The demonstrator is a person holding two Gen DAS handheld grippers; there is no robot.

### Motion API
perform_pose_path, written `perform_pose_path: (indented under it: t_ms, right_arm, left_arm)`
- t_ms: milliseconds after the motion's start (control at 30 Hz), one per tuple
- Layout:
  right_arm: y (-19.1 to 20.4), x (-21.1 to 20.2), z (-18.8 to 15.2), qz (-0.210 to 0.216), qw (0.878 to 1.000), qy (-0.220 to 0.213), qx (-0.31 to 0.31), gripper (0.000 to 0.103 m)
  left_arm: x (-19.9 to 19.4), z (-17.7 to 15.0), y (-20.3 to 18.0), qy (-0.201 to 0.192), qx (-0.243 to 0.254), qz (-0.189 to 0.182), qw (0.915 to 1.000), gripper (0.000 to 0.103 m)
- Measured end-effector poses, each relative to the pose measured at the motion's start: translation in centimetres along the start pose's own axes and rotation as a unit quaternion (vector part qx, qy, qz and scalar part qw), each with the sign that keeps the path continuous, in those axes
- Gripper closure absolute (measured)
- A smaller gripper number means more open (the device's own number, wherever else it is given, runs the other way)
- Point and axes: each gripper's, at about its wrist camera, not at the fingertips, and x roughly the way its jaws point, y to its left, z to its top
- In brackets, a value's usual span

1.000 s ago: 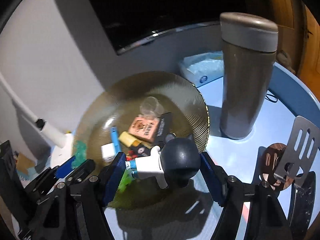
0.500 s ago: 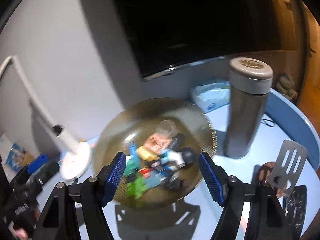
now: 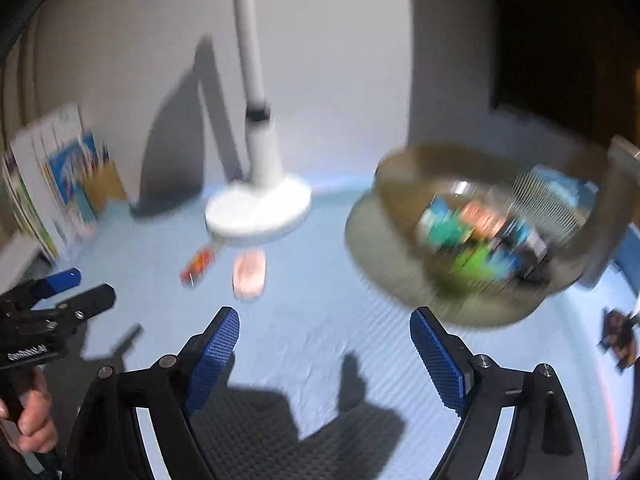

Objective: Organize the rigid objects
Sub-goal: 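Move both tools back toward the red vial and pink eraser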

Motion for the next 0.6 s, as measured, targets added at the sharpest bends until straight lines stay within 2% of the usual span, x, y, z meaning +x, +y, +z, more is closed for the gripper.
perform_pose_path:
  t_ms: [100, 133, 233, 333, 600]
  right_arm:
    - [0.2, 1.3, -0.9, -0.017, 1.000, 0.015, -0.012, 0.017]
    - [0.5, 1.3, -0.9, -0.021, 1.000, 0.012, -0.018, 0.017]
    - [1.8, 2.3, -1.1, -0.048, 0.997, 0.021, -0.047, 0.012]
    - [3.0, 2.7, -1.6, -0.063, 0.995, 0.020, -0.079, 0.012]
    - [2.8, 2.3, -1.6, -0.060, 0.995, 0.021, -0.079, 0.010]
  left_arm:
    - [1.2, -0.6, 1.4, 0.026, -0.028, -0.022, 0.9990, 0.012]
    - [1.1, -0.6, 1.6, 0.020, -0.035, -0.031, 0.9987, 0.012]
    - [1.4, -0.8, 1.9, 0.023, -0.042, -0.033, 0.9983, 0.012]
    - [1.3, -0.8, 1.5, 0.017, -0.037, -0.028, 0.9988, 0.012]
    - [1.3, -0.9, 1.0, 0.015, -0.019, -0.019, 0.9995, 0.012]
